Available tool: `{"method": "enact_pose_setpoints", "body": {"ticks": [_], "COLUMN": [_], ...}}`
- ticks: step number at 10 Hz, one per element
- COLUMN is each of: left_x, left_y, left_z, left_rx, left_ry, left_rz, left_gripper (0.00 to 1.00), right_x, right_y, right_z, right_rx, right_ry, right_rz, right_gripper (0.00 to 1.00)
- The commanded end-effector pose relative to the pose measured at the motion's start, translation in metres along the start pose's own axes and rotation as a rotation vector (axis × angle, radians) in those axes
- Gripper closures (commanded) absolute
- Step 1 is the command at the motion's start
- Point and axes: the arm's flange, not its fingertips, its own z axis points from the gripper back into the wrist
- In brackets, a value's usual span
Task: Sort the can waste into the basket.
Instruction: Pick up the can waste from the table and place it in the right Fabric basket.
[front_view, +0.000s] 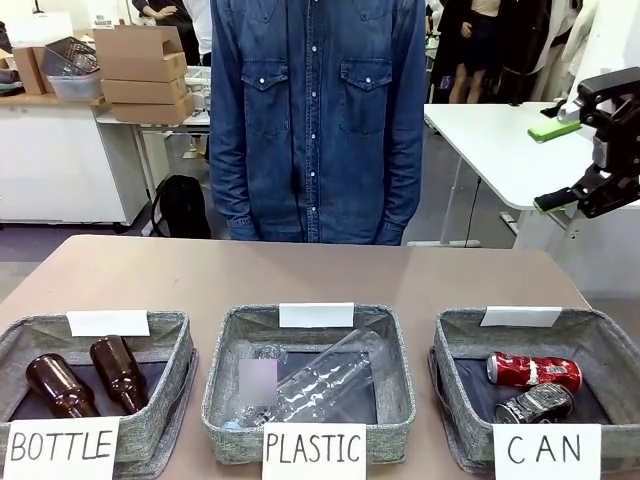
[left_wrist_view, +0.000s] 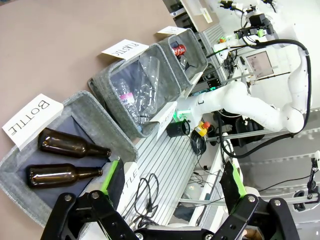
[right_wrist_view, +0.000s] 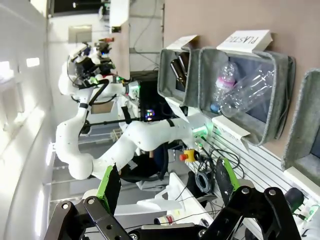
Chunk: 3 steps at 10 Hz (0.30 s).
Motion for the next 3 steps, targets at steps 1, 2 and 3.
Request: {"method": "enact_pose_setpoints", "body": {"ticks": [1,2,3], "left_x": [-0.0026,-0.0026,-0.0026], "left_y": [-0.0007,-0.0007,-0.0007], "left_z": [0.0021,0.0021,0.0021], "left_rx": [-0.003,-0.003,-0.003], "left_ry": [0.01,0.01,0.01], "left_rz": [-0.015,-0.015,-0.015], "left_gripper": [0.0,0.0,0.0], "right_x": [0.0,0.0,0.0], "right_y": [-0.001,-0.001,-0.001], "right_z": [0.0033,0.0033,0.0033], "right_rx": [-0.005,-0.005,-0.005], "right_ry": [0.01,0.01,0.01], "right_rz": [0.03,0.03,0.03], "right_gripper": [0.0,0.0,0.0]}}
